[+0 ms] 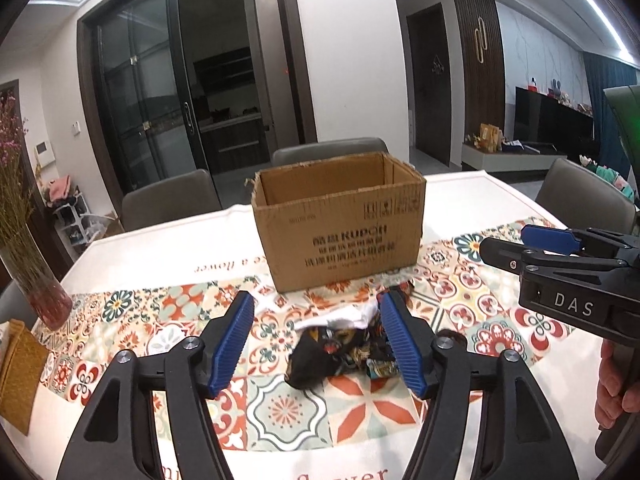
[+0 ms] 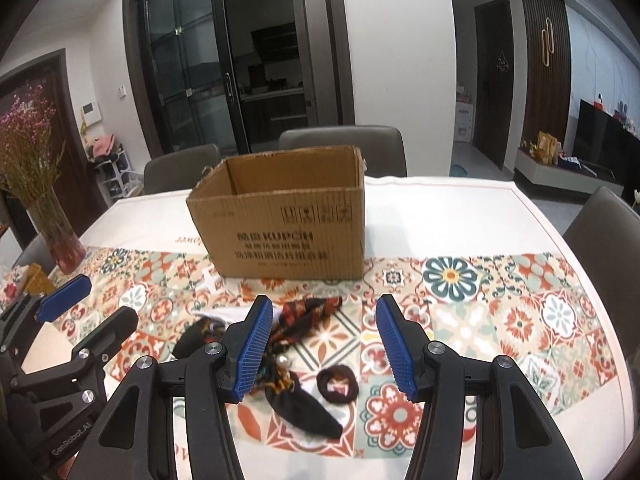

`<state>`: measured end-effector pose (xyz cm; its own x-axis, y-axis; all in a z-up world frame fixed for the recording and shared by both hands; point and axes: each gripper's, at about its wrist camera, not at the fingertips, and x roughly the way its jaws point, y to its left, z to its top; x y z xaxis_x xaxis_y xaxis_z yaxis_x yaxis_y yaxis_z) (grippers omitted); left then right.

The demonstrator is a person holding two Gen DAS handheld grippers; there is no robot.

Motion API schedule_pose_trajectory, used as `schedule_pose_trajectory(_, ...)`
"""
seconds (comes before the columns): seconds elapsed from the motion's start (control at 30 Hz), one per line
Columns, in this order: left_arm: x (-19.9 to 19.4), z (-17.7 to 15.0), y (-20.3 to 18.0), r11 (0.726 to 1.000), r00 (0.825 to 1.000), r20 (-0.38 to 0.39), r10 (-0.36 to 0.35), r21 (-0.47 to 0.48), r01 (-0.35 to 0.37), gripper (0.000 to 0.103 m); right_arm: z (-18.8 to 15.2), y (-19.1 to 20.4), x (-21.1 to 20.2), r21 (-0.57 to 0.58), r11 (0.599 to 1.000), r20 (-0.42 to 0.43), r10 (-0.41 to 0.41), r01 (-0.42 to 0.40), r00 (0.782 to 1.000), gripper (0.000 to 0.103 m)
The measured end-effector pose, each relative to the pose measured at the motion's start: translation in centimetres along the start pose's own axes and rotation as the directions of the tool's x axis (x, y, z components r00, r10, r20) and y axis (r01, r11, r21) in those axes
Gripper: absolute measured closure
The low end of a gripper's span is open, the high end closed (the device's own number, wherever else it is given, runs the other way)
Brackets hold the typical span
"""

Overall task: Organize soft objects
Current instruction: 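Move both tools back to the dark scarves and brown hair tie on the table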

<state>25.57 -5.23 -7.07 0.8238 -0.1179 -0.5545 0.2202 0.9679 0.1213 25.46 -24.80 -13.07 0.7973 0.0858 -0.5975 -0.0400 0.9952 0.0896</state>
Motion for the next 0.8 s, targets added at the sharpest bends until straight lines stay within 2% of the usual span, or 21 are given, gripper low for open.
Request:
schedule_pose_trajectory(0.07, 0.2, -0.3, 0.1, 1.0, 1.0, -0.013, -0.008, 0.0, 0.008, 0.032, -0.5, -0.1, 0.0, 0.005, 1.0, -0.002, -0.004, 0.004, 1.0, 0.038)
schedule_pose_trajectory(0.27, 0.7, -1.2, -0.1, 1.0, 0.999, -0.032, -0.024, -0.005, 0.024, 0.019, -1.4, -0.1, 0.6, 0.015, 1.0, -0.028, -0.006, 0.006, 1.0, 0.038)
schedule_pose_trajectory(0.57, 2.2, -2.5, -0.1, 0.999, 0.997, -0.056, -0.046, -0.001, 0.046, 0.012, -3.0, -0.3, 2.2, 0.038, 0.999, -0.081, -0.013, 0.016, 0.997, 0.038)
schedule_pose_trajectory(0.8, 4.3, -3.6, -0.3, 0.998, 0.994, -0.092, -0.06, 0.021, 0.062, 0.01, -4.6, -0.5, 4.6, 0.059, 0.998, -0.141, -0.014, 0.022, 0.99, 0.037)
